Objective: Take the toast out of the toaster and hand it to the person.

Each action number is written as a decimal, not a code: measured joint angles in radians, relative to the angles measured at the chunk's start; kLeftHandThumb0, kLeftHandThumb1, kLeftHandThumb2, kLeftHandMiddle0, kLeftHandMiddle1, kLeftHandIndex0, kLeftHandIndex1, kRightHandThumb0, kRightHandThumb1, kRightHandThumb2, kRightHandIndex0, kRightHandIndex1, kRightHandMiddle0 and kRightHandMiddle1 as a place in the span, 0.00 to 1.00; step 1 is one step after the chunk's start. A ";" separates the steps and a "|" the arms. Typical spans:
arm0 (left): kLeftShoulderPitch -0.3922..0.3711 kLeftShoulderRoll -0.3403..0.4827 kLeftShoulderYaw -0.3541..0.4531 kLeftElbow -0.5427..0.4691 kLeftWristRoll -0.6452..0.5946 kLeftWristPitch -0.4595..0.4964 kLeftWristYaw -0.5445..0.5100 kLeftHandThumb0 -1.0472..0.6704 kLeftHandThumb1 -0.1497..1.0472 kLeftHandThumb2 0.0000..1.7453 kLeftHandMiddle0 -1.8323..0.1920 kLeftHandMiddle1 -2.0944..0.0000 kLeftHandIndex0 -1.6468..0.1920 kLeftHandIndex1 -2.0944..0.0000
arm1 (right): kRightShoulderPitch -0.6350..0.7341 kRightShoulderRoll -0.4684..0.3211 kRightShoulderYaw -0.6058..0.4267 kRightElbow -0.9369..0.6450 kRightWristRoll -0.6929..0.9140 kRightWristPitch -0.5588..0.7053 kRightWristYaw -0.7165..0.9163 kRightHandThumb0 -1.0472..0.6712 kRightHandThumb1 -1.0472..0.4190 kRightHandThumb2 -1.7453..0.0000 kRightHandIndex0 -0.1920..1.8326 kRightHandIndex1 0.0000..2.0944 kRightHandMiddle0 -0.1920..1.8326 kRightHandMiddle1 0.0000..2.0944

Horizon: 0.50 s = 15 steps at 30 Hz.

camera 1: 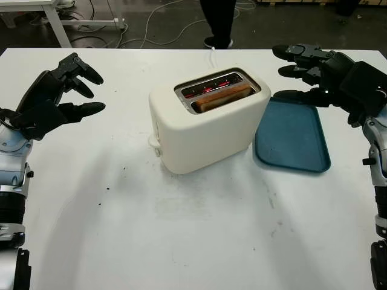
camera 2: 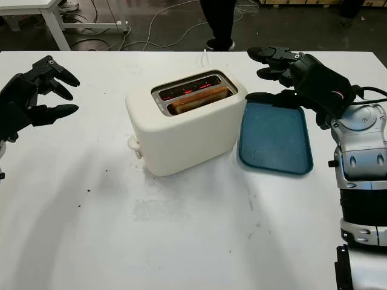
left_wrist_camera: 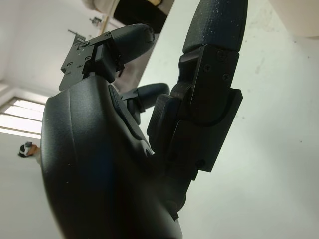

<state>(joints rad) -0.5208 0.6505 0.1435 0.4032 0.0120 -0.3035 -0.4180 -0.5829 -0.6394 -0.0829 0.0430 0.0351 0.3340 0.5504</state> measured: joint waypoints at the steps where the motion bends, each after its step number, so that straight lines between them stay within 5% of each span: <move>1: 0.000 0.000 0.000 0.000 0.000 0.000 0.000 0.00 0.89 0.13 0.85 0.22 0.85 0.26 | 0.000 0.000 0.000 0.000 0.000 0.000 0.000 0.21 0.17 1.00 0.09 0.27 0.24 0.00; 15: 0.000 0.000 0.000 0.000 0.000 0.000 0.000 0.00 0.89 0.14 0.86 0.22 0.86 0.26 | 0.000 0.000 0.000 0.000 -0.001 0.000 0.001 0.20 0.17 1.00 0.09 0.28 0.25 0.00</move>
<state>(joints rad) -0.5209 0.6504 0.1435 0.4032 0.0122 -0.3036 -0.4179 -0.5831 -0.6394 -0.0829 0.0431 0.0339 0.3343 0.5516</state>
